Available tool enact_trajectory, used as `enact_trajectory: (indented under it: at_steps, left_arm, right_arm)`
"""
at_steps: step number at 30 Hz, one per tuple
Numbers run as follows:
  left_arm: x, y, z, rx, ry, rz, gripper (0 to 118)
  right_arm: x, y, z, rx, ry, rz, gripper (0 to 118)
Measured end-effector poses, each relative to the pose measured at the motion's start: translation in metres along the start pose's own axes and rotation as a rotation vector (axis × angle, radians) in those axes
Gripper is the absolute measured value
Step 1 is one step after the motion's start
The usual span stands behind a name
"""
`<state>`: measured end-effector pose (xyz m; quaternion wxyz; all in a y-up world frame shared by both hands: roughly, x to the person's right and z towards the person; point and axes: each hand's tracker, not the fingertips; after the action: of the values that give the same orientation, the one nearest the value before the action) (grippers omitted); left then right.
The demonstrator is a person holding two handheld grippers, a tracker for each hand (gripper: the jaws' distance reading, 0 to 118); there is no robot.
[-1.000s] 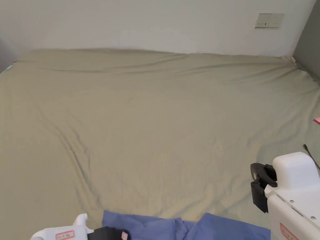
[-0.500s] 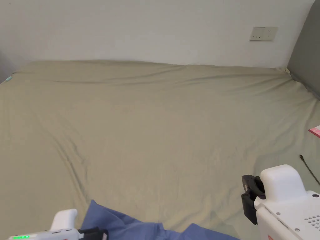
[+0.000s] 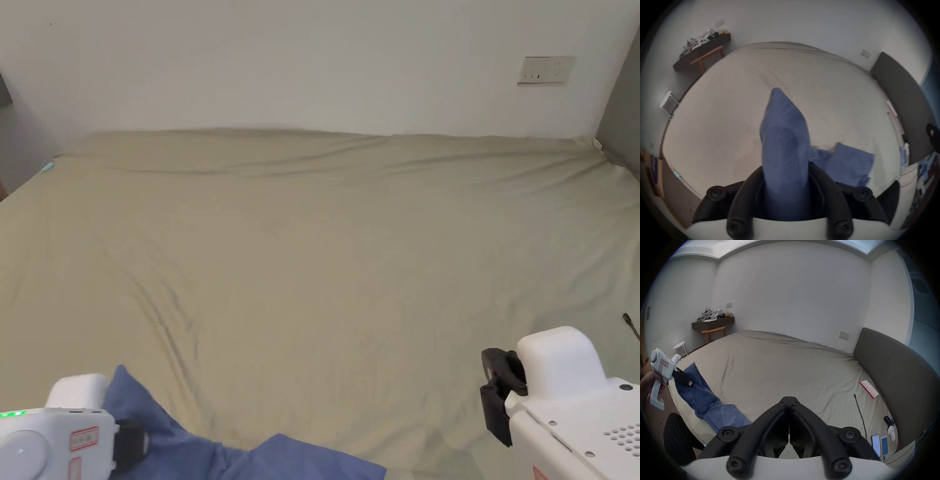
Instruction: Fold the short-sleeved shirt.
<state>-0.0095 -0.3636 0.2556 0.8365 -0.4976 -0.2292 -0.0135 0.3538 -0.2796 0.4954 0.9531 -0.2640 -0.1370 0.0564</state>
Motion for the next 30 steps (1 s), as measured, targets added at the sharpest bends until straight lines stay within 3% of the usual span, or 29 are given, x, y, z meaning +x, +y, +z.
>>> enact_trajectory:
  at_steps: [6, 16, 17, 18, 19, 20, 22, 27, 28, 29, 30]
  left_arm:
    - [0.072, -0.008, -0.038, -0.074, -0.167, -0.018, 23]
    - [0.158, -0.061, -0.118, -0.215, -0.092, -0.177, 26]
    - [0.16, -0.063, -0.117, -0.204, -0.078, -0.178, 35]
    - [0.161, -0.063, -0.113, -0.193, -0.089, -0.172, 54]
    - [0.16, -0.061, -0.111, -0.196, -0.174, -0.14, 84]
    - [0.156, -0.058, -0.108, -0.218, -0.28, -0.084, 97]
    - [0.151, -0.052, -0.098, -0.244, -0.466, 0.033, 104]
    - [0.127, -0.038, -0.06, -0.015, -0.461, 0.095, 102]
    - [0.121, -0.037, -0.054, 0.024, -0.414, 0.071, 93]
    - [0.12, -0.036, -0.051, 0.058, -0.36, 0.047, 76]
    - [0.117, -0.037, -0.05, 0.086, -0.3, 0.016, 50]
  right_arm:
    - [0.005, -0.003, 0.003, -0.001, -0.004, 0.002, 2]
    - [0.02, -0.01, 0.001, -0.023, -0.023, -0.035, 2]
    - [0.021, -0.01, 0.001, -0.022, -0.021, -0.039, 2]
    - [0.021, -0.01, 0.001, -0.021, -0.021, -0.042, 2]
    - [0.021, -0.01, 0.0, -0.021, -0.021, -0.043, 2]
    - [0.021, -0.011, 0.0, -0.022, -0.02, -0.044, 2]
    - [0.021, -0.011, -0.003, -0.026, -0.019, -0.043, 2]
    - [0.018, -0.01, -0.002, -0.027, -0.013, -0.043, 2]
    - [0.017, -0.009, -0.002, -0.026, -0.013, -0.037, 2]
    - [0.017, -0.009, 0.0, -0.025, -0.013, -0.031, 2]
    - [0.016, -0.008, 0.001, -0.024, -0.014, -0.026, 2]
